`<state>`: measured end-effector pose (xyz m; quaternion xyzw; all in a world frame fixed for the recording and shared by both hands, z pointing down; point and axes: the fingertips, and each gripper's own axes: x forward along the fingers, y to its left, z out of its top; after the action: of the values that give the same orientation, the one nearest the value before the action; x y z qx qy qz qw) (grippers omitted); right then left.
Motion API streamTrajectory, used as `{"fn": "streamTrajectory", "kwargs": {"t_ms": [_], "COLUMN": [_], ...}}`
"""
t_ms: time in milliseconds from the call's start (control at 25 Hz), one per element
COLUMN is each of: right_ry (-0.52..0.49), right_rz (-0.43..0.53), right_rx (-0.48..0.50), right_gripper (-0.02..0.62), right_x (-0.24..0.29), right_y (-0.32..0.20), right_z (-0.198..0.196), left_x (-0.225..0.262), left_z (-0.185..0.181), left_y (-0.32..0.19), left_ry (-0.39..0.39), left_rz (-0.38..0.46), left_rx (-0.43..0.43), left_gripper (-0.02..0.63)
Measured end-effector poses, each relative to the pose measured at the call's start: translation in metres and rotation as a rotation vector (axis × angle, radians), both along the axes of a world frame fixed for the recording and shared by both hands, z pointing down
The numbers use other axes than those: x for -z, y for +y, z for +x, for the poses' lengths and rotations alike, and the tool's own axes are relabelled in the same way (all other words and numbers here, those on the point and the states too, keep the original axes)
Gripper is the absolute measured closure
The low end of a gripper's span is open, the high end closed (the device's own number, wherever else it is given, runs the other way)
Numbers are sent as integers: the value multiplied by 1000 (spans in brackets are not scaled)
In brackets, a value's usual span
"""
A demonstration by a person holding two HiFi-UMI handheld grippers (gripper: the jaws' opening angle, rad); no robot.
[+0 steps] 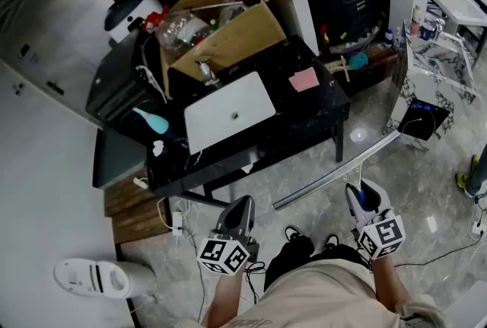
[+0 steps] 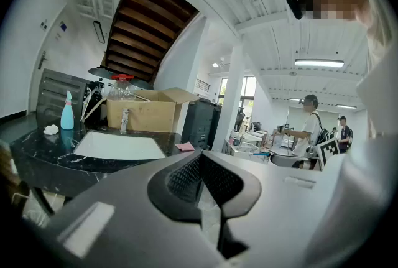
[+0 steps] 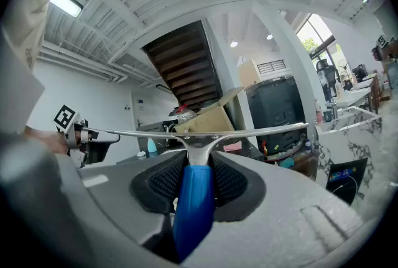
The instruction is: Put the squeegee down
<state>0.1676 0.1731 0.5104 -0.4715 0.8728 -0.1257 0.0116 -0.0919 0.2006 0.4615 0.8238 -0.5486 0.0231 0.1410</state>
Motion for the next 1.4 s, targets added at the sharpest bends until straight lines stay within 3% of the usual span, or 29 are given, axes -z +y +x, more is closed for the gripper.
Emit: {"fn": "streamTrajectory", "kwargs": {"t_ms": [480, 760, 1000, 1400], "right_ry": [40, 78, 87, 109], "right_rz": [26, 39, -1, -9], "right_rx": [0, -31, -80, -143], "right_gripper": [472, 472, 472, 472], "right_x": [12, 22, 29, 41], "right_y": [-14, -41, -68, -110], "right_z": [-15, -32, -48, -74], "left_x": [-5, -11, 5, -27], "left_z": [-20, -31, -44, -83], "left_y": [-17, -65, -105, -145], "left_ry": [30, 8, 47, 19], "left_rz": [16, 13, 55, 18], "left_rx": [-20, -61, -109, -140], "left_gripper": [592, 592, 592, 592]}}
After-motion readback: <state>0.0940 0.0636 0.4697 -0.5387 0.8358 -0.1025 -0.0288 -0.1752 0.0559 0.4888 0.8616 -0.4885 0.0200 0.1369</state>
